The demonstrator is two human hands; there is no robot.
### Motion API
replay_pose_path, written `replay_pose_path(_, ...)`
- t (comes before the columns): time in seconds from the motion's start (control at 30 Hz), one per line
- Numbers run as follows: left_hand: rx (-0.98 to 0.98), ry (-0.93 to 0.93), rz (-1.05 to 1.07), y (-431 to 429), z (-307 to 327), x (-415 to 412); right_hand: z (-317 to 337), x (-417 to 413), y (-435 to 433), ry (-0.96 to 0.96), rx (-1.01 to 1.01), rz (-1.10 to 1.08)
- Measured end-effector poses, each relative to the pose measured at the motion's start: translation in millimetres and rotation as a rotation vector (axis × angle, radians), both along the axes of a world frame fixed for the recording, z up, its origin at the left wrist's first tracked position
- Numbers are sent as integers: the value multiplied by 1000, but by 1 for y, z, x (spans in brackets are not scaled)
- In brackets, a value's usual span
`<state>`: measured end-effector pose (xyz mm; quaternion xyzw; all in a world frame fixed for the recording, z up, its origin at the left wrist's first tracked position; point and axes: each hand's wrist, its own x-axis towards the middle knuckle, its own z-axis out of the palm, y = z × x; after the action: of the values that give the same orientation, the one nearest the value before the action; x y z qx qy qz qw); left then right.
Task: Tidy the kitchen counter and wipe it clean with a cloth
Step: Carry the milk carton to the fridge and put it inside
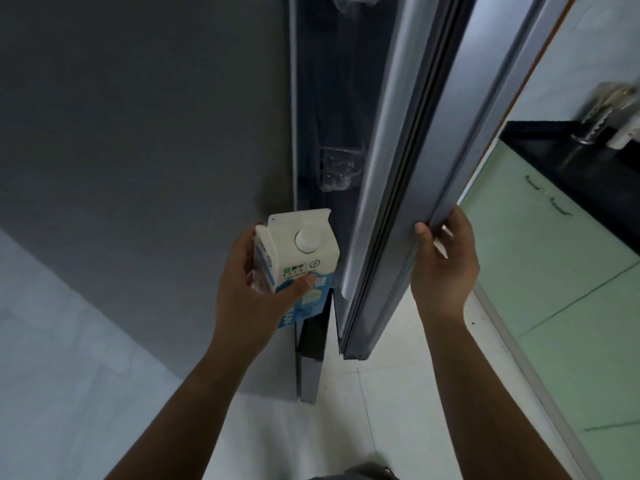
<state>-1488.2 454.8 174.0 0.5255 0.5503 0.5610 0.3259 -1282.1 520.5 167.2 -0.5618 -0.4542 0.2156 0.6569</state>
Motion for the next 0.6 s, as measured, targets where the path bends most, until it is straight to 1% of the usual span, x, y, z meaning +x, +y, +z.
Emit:
replay_pose_path(0.2,-14,-23,-112,16,1,51,1,66,14,53,6,-115)
replay_pose_path(0.33,5,-47,-154,35,6,85,11,113,27,-10,-53,-96)
replay_pose_path(0.4,16,-48,-162,46,9,103,15,133,32,-65,-83,-86)
replay_pose_path(0.47,23,-42,-155,58,10,119,19,147,35,-153,-62,-109)
replay_pose_path(0.6,36,-68,-119,82,12,151,32,159,42,-388,110,-56)
